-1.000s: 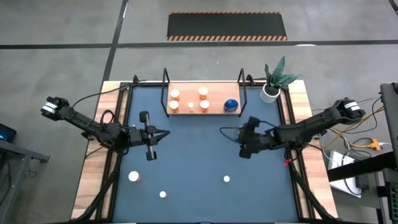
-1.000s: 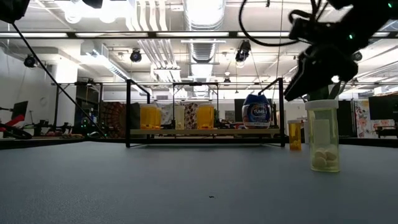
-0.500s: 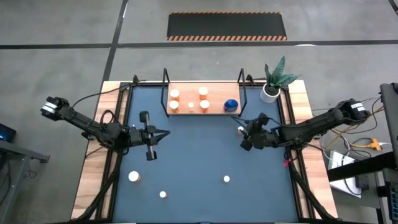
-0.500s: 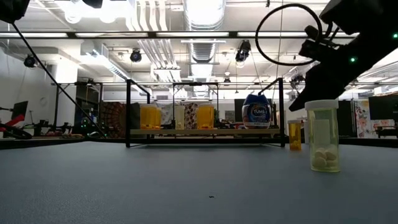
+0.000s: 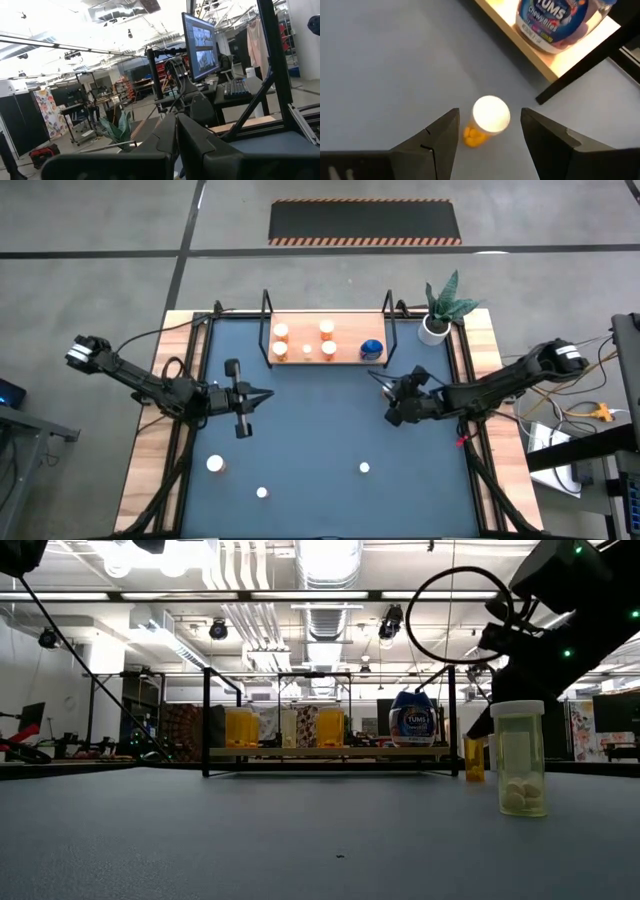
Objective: Pick and place medicine bottles onto shelf by color
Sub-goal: Put the small orange pill bottle on the shelf
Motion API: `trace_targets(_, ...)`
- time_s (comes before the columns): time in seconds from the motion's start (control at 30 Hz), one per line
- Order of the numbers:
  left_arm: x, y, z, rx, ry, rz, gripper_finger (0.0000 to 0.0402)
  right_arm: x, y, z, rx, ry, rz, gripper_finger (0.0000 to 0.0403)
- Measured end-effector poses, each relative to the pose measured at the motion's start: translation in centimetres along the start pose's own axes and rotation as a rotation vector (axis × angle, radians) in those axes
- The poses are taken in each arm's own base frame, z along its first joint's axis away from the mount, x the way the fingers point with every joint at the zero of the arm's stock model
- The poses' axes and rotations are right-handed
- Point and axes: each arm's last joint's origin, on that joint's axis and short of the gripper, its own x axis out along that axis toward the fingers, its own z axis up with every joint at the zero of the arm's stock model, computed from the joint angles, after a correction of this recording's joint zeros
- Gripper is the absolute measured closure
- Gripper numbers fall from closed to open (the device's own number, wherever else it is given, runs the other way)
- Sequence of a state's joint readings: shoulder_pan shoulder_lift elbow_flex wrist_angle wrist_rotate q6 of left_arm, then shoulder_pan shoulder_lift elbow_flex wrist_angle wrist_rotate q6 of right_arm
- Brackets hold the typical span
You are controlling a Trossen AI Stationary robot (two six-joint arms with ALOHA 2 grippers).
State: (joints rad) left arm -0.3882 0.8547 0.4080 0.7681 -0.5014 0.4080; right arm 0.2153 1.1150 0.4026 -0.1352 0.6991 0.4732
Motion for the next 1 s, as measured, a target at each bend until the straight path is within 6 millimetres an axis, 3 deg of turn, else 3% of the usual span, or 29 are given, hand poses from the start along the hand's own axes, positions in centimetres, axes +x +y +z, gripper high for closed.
trace_targets(0.4, 0.00, 0.01, 0.01, 0.000, -0.001, 0.000, 0.0402, 0.49, 0.30, -0.30, 0.005, 0.013, -0.007, 0.0206)
trace_targets(0.8, -0.01, 0.01, 0.01, -0.001, -0.001, 0.000, 0.0402, 0.49, 0.31, -0.30, 0.031, 0.013, -0.007, 0.0288)
trace_targets(1.0, -0.01, 0.01, 0.01, -0.001, -0.001, 0.000, 0.0402, 0.49, 0.31, -0.30, 0.031, 0.013, -0.007, 0.0301)
